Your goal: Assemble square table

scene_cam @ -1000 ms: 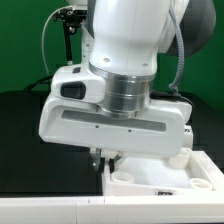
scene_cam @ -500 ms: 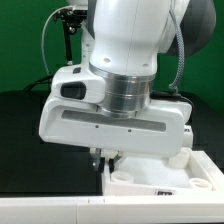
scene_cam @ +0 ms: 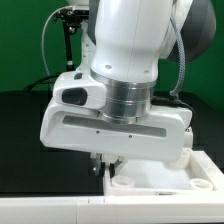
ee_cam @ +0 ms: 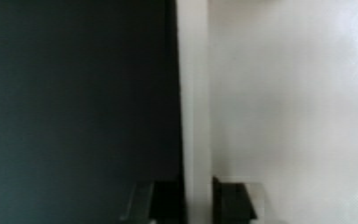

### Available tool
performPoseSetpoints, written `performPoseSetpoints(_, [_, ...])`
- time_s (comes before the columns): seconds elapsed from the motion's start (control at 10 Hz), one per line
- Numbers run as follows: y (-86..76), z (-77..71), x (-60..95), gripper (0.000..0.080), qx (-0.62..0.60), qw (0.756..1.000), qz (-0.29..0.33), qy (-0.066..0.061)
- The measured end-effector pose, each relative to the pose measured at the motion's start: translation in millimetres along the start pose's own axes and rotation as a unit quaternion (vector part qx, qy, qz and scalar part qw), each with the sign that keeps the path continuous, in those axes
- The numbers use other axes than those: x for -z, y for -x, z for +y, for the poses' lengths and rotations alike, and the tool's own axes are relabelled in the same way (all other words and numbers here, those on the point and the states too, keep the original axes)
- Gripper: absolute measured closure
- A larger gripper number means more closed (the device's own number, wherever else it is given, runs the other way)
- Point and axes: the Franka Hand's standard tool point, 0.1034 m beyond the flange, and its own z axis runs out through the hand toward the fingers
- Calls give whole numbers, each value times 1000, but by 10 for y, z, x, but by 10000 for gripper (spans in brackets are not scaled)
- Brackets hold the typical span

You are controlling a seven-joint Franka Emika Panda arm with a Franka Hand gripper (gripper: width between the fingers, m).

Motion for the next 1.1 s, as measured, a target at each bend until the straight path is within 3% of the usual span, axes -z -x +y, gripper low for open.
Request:
performPoseSetpoints(0.1, [1, 2, -3, 741, 0, 1000, 0, 0])
performPoseSetpoints(0.4, [0, 5, -1, 359, 0, 1000, 0, 0])
performPoseSetpoints(0.5, [54, 17, 85, 359, -3, 1000, -11, -2])
performPoseSetpoints(0.6, [131, 12, 269, 199, -4, 1000, -16, -9])
performPoseSetpoints(0.7, [222, -31, 426, 165, -2, 1000, -11, -16])
performPoseSetpoints(0.8, [270, -55, 478, 165, -2, 1000, -9, -20])
performPoseSetpoints(1.1, [276, -43, 447, 151, -3, 1000, -11, -19])
